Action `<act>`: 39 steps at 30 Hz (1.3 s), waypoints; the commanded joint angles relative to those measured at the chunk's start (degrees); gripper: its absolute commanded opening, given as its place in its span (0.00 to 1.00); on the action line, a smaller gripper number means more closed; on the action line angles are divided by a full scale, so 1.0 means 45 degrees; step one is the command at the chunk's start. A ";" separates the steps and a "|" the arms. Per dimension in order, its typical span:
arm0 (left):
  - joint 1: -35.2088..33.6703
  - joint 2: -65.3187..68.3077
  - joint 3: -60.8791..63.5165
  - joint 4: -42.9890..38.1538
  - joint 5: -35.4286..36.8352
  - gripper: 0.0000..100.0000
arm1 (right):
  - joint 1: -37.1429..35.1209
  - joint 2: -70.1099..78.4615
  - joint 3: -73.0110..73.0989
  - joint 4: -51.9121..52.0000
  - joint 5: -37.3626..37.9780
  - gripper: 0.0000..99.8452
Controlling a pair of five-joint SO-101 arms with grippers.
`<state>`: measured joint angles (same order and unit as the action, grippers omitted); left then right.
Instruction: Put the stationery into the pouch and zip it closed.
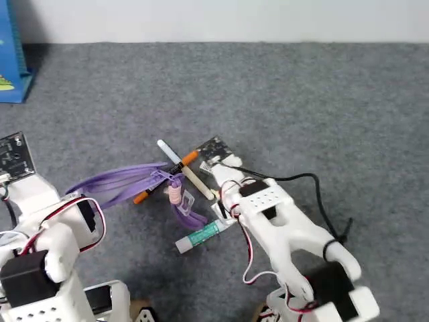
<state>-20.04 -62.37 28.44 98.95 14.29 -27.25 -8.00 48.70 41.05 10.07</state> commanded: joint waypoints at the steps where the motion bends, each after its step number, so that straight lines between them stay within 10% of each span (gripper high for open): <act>1: -0.0078 0.0234 -0.0654 0.0039 -0.0039 0.01 | -0.0225 0.0479 -0.1035 -0.0107 0.0117 0.25; 10: -0.0078 0.0234 -0.0635 0.0059 -0.0059 0.01 | -0.0303 0.1885 -0.1758 -0.0068 0.0117 0.01; 27: -0.0078 0.0234 -0.0733 0.0293 0.0625 0.01 | -0.0361 -0.7473 -0.1739 0.7316 -0.0020 0.01; 39: 0.0000 0.0313 -0.0733 0.0254 0.0781 0.01 | -0.3800 -1.5502 -0.1778 0.6222 -0.0508 0.01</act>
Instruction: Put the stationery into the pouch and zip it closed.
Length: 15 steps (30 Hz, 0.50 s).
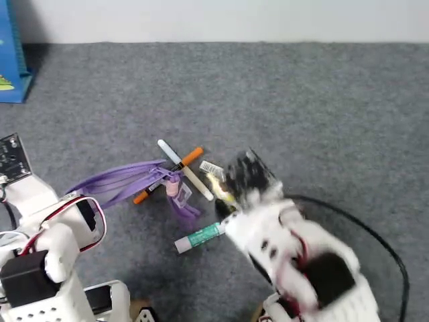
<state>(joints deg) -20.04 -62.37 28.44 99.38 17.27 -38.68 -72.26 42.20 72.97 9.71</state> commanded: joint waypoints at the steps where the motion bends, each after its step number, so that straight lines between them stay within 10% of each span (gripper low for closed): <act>1: 0.0000 0.0293 -0.0733 0.0156 0.0117 0.01 | -0.1670 -0.1475 -0.0332 -0.1397 -0.0645 0.01; 15: -0.0039 0.0254 -0.0733 0.0195 0.0137 0.01 | -0.4464 -0.1670 0.2129 -1.1692 -0.1993 0.01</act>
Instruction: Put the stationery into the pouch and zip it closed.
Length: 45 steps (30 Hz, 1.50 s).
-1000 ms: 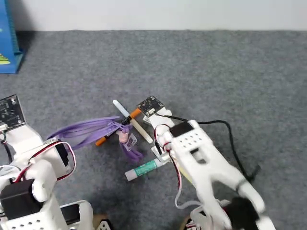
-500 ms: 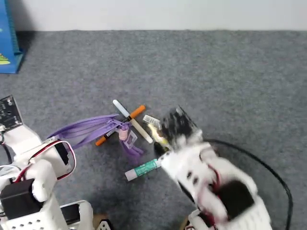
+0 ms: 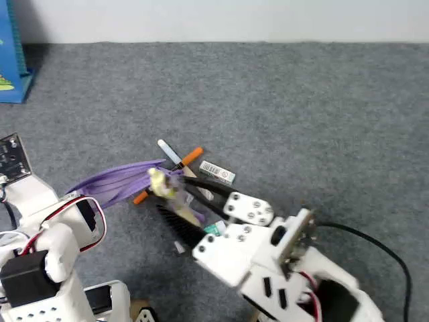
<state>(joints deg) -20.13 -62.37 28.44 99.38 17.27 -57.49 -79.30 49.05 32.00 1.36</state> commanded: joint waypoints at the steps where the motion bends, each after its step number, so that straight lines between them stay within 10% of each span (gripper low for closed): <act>1: -0.0020 0.0254 -0.0733 0.0195 0.0137 0.01 | -0.0283 -0.0088 0.0996 -0.3487 -0.0117 0.01; 14: 0.0020 0.0254 -0.0654 0.0195 0.0391 0.01 | -0.0283 0.2178 0.3106 -1.3060 0.0879 0.01; 31: 0.0020 0.0254 -0.0654 0.0215 0.0391 0.01 | -0.0225 0.6593 0.4786 -1.6596 0.0840 0.01; 45: 0.0020 0.0254 -0.0654 0.0215 0.0391 0.01 | 0.0733 0.4112 0.2481 -0.8606 0.0313 0.22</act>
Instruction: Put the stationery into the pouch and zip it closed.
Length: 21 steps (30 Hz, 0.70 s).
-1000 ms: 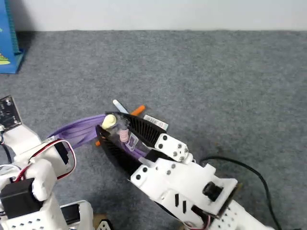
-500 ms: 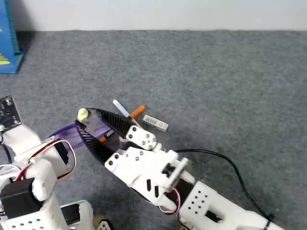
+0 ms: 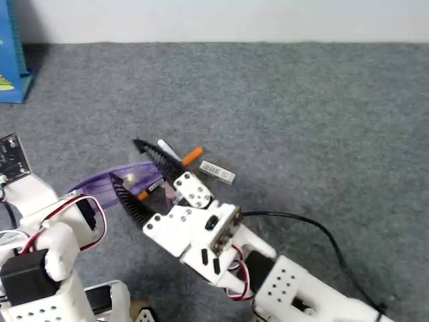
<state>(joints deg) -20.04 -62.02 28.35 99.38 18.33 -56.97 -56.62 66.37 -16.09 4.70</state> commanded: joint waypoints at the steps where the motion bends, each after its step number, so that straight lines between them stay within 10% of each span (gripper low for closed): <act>1: 0.0000 0.0176 -0.0635 0.0215 0.0156 0.01 | 0.0987 -0.1123 -0.1700 0.3018 -0.0801 0.22; 12: -0.0059 0.0156 -0.0596 0.0215 0.0156 0.01 | 0.5871 -0.0107 -0.2813 1.2200 -0.2325 0.22; 21: -0.0059 0.0156 -0.0127 0.0215 0.0156 0.01 | 0.5695 0.4620 -0.2442 1.3021 -0.1856 0.23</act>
<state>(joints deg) -20.04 -61.93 28.44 99.38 18.33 -29.98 -40.79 56.09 42.46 -4.53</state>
